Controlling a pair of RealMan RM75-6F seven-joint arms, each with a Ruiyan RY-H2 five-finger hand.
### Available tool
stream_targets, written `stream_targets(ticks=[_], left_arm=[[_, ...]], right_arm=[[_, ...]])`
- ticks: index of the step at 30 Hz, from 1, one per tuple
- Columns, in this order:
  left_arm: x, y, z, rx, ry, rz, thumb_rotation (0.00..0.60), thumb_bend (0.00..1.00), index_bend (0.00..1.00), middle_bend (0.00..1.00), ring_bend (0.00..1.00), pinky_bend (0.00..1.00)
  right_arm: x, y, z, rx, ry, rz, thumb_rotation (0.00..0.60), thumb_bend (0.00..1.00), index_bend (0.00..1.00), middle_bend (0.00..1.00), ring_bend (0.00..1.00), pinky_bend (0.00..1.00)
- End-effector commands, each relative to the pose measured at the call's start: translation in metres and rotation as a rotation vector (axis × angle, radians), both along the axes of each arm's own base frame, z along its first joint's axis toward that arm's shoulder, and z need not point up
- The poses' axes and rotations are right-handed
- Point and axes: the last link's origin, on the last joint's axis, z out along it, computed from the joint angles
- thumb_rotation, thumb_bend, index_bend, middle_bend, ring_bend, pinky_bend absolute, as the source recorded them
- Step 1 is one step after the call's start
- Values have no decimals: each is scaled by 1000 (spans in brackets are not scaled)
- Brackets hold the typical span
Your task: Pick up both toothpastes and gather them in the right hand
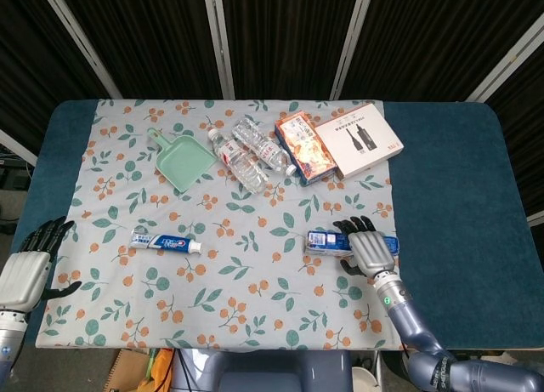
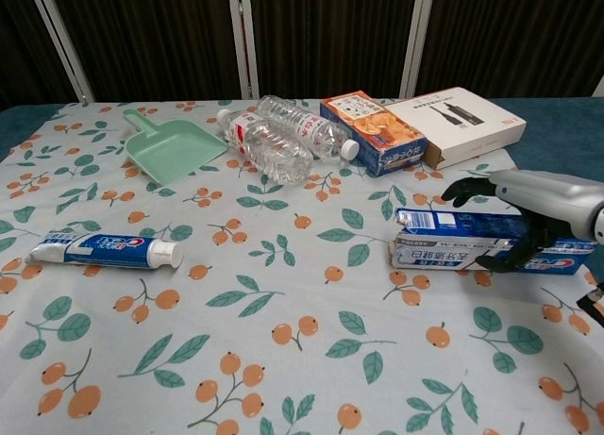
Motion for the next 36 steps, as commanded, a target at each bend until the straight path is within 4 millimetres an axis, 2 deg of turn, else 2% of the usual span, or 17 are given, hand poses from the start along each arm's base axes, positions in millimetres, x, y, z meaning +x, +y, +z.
stream_targets(ticks=[1,4,7,9,11,14,19,26,31,36], left_arm=[[0,1,0,-2,-1,1,600,18,47,26,37,118],[0,1,-1,-3,-3,1,600,18,48,27,37,118],[0,1,-1,-5,-4,2,600,18,49,27,37,118],[0,1,-1,-8,-5,4,600,18,50,28,37,117],[0,1,-1,-10,-6,3,600,18,50,29,37,117],[0,1,-2,-10,-4,0,600,18,52,31,37,117],[1,1,-2,-12,-5,2,600,19,56,37,37,117],[0,1,-2,-18,-4,9,600,18,76,51,37,117],[0,3,-4,-25,0,22,600,18,142,77,48,128],[7,19,-9,-28,35,17,600,47,200,157,141,208]], right_arm=[[-1,-3,-3,-1,7,-2,600,349,178,205,110,61],[-7,-6,-6,-3,37,-6,600,349,192,226,130,67],[-12,-7,-8,-4,41,-26,600,350,250,292,192,118],[-14,-7,-9,-7,40,-35,600,349,321,362,270,191],[-16,-6,-9,-11,35,-40,600,349,405,443,367,307],[-16,-5,-12,-9,21,-41,600,351,474,500,437,409],[-11,-3,-11,-16,-8,-17,600,361,511,526,466,439],[-2,9,11,-62,-77,31,600,363,524,537,476,470],[-3,26,41,-122,-120,73,600,363,524,537,476,470],[-8,37,64,-153,-151,77,600,363,524,537,476,470]])
